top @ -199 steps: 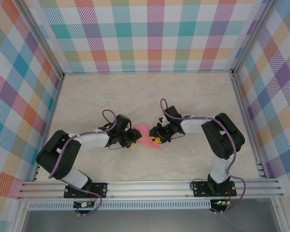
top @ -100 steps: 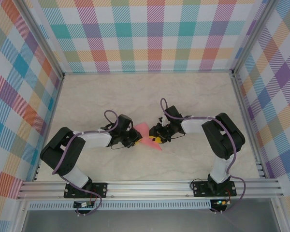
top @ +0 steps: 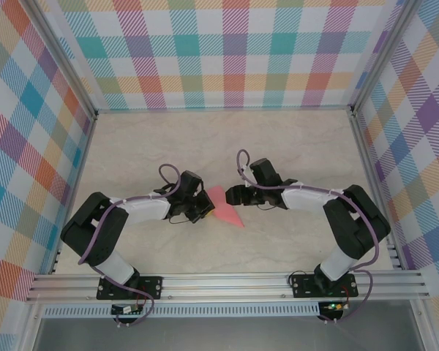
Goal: Fold a paper plane with a square sheet of paper (pick it up from the middle)
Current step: Fold the wing for the fifth time at the center of the table.
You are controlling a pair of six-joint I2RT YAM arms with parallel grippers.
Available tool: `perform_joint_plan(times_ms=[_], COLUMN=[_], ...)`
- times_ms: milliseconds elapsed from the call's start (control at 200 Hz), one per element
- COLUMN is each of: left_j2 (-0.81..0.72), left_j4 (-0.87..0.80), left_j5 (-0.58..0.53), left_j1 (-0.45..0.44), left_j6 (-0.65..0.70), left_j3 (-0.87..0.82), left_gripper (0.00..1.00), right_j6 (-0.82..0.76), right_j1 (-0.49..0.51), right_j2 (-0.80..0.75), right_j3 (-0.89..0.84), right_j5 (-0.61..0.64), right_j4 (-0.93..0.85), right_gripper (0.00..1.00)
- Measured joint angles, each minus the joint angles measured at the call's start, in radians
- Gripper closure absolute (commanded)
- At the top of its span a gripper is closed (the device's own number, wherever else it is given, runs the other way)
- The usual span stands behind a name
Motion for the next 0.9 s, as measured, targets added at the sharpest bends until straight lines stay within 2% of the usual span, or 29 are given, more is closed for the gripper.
perform_joint_plan(times_ms=[305, 580, 900], left_j2=[0.0, 0.015, 0.018], left_j4=[-0.079, -0.115, -0.14], left_j5=[0.0, 0.0, 0.0], left_j1=[0.0, 0.0, 0.0], left_j6=[0.026, 0.048, 0.054], left_j3=[0.079, 0.117, 0.124], left_gripper=[0.95, 0.95, 0.95], right_j6=[-0.312, -0.52, -0.689], right_j1=[0.122, 0.217, 0.304], right_j2=[-0.125, -0.139, -0.113], right_j3=[-0.238, -0.257, -0.275], right_j5=[0.122, 0.227, 0.322], right_j4=[0.225, 0.356, 0.443], right_gripper=[0.43, 0.42, 0.5])
